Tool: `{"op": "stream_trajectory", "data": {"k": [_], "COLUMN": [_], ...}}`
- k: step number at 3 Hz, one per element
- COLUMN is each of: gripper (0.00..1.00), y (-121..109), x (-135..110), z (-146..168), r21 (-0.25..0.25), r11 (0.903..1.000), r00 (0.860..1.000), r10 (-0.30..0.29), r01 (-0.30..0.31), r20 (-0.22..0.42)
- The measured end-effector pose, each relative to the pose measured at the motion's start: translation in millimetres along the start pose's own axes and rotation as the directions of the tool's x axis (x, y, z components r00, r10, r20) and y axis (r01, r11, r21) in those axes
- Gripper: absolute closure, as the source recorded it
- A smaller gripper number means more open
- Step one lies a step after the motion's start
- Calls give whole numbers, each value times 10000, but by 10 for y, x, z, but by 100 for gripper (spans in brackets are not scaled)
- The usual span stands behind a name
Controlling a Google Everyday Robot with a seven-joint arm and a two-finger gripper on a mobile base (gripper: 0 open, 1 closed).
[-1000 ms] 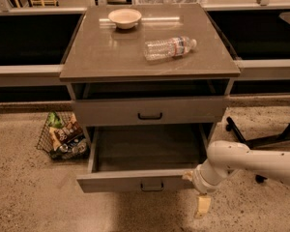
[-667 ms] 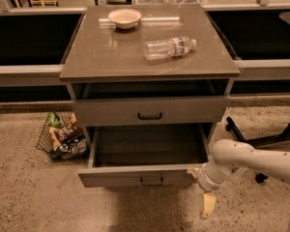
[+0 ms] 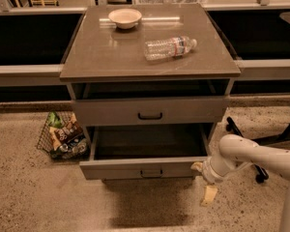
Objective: Close middle drawer
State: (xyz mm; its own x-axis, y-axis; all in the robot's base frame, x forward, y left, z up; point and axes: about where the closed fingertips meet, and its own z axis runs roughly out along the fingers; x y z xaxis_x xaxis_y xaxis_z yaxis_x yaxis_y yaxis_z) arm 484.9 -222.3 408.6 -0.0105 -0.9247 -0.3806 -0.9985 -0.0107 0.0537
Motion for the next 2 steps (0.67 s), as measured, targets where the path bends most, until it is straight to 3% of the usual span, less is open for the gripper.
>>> {"op": "stream_trajectory", "data": {"k": [2], "gripper": [62], "y": [-442], "x": [6], "z": [-61], "r21": [1055], "r11": [9942], "r00": [9997], "r10": [-204], "r01": [189], "r20": [128]}}
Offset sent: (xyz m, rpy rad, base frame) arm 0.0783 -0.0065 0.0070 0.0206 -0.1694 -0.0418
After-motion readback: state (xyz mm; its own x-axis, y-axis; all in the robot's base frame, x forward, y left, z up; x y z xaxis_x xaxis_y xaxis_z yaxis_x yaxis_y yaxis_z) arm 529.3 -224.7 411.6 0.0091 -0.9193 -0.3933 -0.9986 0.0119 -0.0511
